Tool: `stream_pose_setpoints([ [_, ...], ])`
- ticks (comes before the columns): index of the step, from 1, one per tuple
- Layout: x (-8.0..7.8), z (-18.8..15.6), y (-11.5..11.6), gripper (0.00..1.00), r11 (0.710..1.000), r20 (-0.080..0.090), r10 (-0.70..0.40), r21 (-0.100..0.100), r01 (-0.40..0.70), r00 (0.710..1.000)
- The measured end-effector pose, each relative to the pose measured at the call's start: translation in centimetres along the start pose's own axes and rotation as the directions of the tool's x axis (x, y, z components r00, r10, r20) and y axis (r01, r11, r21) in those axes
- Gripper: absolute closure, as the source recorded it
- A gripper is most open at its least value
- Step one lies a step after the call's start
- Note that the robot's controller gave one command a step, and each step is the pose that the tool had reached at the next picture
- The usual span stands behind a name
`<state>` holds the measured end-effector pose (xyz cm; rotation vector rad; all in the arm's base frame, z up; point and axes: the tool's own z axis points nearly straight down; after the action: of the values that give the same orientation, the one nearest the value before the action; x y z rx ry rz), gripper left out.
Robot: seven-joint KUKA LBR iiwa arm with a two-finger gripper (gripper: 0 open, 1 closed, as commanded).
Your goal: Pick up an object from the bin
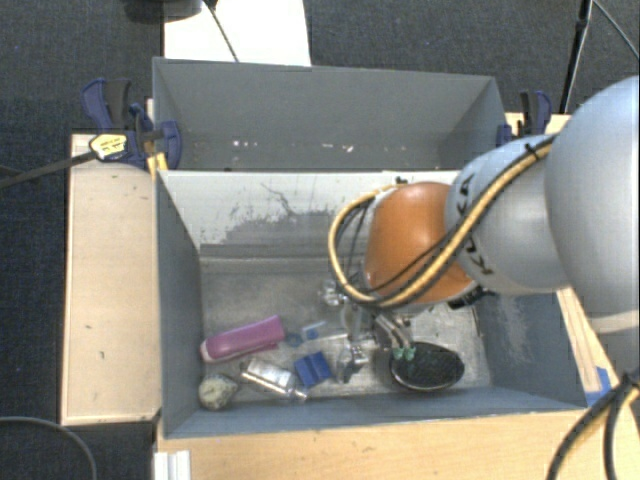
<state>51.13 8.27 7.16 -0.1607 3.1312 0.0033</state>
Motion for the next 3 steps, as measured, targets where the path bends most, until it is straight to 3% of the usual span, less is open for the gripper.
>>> stream_pose_setpoints([
  [1, -0.1, -0.03, 0.02, 0.0, 1.0, 0.002, 0.009, 0.0, -0.009, 1.0],
  [2, -0.1, -0.16, 0.07, 1.0, 1.0, -0.002, 0.011, -0.001, -0.011, 1.0],
  [3, -0.19, -0.33, 0.08, 1.0, 1.0, 0.001, 0.014, 0.0, -0.014, 1.0],
])
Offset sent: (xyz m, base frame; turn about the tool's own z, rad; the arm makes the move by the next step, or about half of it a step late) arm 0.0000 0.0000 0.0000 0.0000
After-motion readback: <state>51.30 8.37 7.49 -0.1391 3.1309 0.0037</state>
